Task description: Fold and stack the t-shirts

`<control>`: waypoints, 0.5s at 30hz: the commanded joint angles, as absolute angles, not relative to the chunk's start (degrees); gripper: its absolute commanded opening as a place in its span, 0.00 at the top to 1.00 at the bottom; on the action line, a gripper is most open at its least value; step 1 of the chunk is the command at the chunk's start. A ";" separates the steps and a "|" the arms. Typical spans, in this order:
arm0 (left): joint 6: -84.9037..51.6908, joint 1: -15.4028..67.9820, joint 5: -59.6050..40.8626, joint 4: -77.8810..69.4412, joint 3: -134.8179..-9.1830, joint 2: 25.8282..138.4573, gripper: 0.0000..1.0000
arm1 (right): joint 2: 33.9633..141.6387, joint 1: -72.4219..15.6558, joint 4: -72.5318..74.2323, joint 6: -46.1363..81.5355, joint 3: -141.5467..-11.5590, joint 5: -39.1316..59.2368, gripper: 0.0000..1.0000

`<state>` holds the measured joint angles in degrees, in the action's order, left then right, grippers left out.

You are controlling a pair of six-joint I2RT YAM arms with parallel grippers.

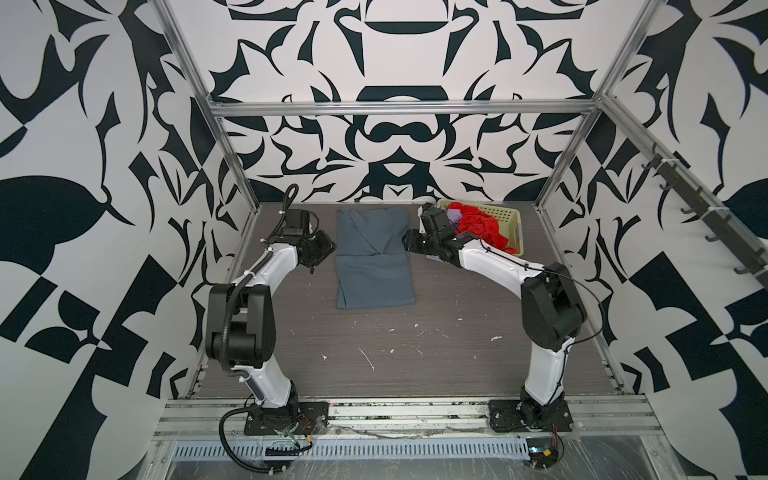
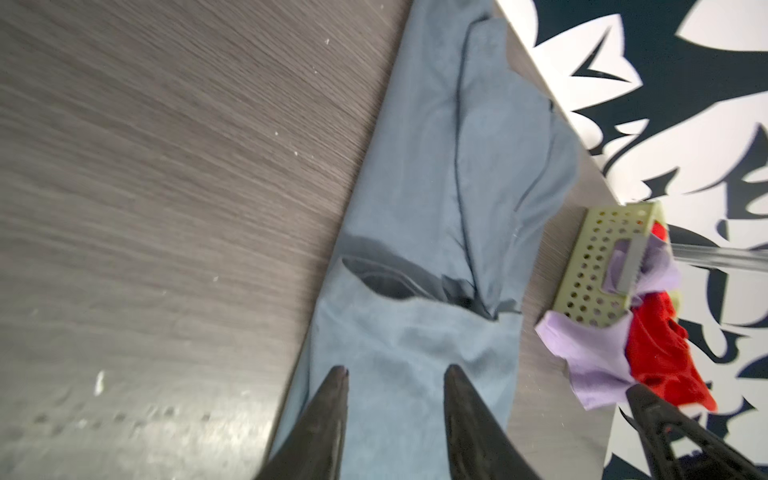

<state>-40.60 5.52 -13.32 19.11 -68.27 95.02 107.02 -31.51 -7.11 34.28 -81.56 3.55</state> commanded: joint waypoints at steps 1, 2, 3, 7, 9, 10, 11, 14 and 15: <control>-40.69 5.52 -13.23 20.66 -62.38 89.49 0.55 | 102.73 -32.64 -5.71 34.95 -76.09 6.74 0.52; -40.92 5.54 -13.36 20.62 -60.44 87.96 0.54 | 101.48 -32.89 -5.07 35.46 -74.13 7.16 0.51; -41.13 5.64 -13.82 20.36 -57.93 86.16 0.53 | 100.01 -33.11 -4.36 36.50 -71.72 7.87 0.51; -42.16 6.06 -14.95 19.82 -47.89 78.05 0.46 | 94.42 -34.01 0.25 41.50 -61.12 10.73 0.45; -42.82 6.54 -16.05 19.91 -43.91 74.59 0.44 | 92.20 -34.43 1.92 43.69 -56.75 11.48 0.43; -43.34 6.81 -16.40 20.16 -41.96 73.50 0.42 | 91.08 -34.81 2.80 44.79 -54.53 11.67 0.43; -43.75 7.07 -16.91 20.20 -40.34 70.87 0.24 | 90.09 -35.13 3.65 45.72 -52.68 11.60 0.43; -45.01 8.01 -17.94 20.01 -35.61 67.40 0.01 | 87.27 -35.84 5.55 48.87 -47.32 11.30 0.43; -45.75 8.33 -17.92 19.59 -34.15 66.38 0.01 | 86.60 -36.12 7.10 50.26 -45.33 11.39 0.43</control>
<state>-43.94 7.68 -16.38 19.29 -36.75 68.69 89.95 -35.55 0.99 45.36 -47.94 10.68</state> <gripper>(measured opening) 0.988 0.573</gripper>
